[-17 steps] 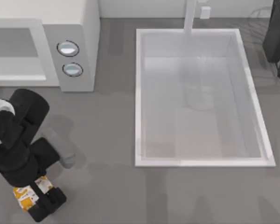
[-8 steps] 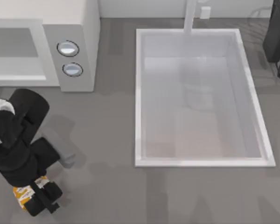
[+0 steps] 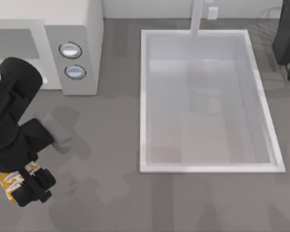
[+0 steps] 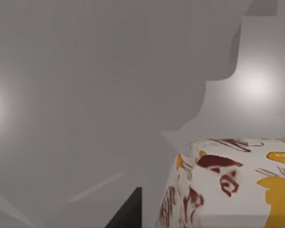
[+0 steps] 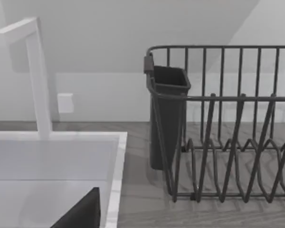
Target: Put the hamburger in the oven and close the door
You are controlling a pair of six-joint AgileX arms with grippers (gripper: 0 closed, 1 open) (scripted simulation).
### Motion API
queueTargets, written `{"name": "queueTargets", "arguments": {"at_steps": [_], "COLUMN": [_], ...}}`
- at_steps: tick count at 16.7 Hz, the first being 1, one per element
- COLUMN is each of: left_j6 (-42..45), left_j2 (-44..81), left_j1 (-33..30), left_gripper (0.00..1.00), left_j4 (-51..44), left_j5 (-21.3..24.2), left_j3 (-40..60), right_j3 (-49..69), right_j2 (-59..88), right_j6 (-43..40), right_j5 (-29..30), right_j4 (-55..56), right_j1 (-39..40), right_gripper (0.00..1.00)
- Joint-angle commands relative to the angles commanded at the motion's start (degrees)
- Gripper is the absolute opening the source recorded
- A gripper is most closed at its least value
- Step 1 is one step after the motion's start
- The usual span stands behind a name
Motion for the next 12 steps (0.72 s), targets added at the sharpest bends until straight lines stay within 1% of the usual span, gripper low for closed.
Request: {"name": "queueTargets", "arguments": {"at_steps": [3,6,9,12], "left_j6": [-0.21,-0.24,-0.22,-1.23], "left_j2": [-2.91,-3.26,-2.80,-0.57], "left_j1": [0.00,0.00,0.16,1.18], "left_gripper": [0.00,0.00,0.00,0.00], "left_j4": [-5.09,-5.60,-4.88,0.30], "left_j5": [0.00,0.00,0.03,0.58], "left_j3": [3.68,4.15,4.06,4.48], "right_j3": [0.00,0.00,0.00,0.00], "right_j2": [0.00,0.00,0.00,0.00], "right_j6": [0.00,0.00,0.00,0.00], "right_j5": [0.00,0.00,0.00,0.00], "right_j4": [0.00,0.00,0.00,0.00], "right_j1": [0.00,0.00,0.00,0.00], "right_gripper": [1.00,1.00,1.00,1.00]}}
